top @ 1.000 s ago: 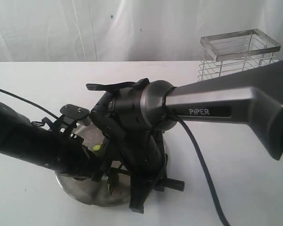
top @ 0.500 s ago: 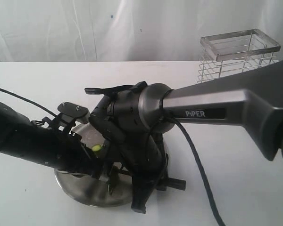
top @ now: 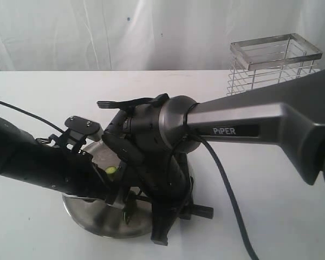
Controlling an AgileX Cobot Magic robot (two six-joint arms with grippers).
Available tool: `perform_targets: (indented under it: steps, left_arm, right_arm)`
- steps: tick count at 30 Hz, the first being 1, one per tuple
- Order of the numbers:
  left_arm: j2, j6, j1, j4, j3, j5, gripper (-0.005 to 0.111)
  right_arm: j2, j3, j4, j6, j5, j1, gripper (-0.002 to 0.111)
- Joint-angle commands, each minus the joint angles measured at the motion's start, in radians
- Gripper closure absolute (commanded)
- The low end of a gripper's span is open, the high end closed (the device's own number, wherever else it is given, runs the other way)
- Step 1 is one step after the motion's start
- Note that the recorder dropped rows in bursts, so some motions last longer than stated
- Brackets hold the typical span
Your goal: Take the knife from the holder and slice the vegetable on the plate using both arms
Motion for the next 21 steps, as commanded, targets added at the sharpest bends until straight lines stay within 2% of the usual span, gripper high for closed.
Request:
perform_targets:
  steps: [1, 6, 12, 21]
  left_arm:
    - [0.008, -0.009, -0.006, -0.015, 0.006, -0.013, 0.073]
    - [0.078, -0.009, -0.006, -0.021, -0.006, -0.076, 0.073]
    - [0.204, -0.005, -0.006, -0.021, -0.021, -0.024, 0.073]
    - [0.098, -0.029, -0.006, -0.017, -0.021, 0.110, 0.073]
  right_arm:
    - [0.005, -0.004, 0.007, -0.009, -0.001, -0.001, 0.108]
    - [0.005, -0.004, 0.007, -0.011, -0.001, -0.001, 0.108]
    - [0.005, -0.004, 0.007, -0.011, -0.001, -0.001, 0.108]
    - [0.005, 0.004, -0.022, 0.043, -0.001, -0.001, 0.108]
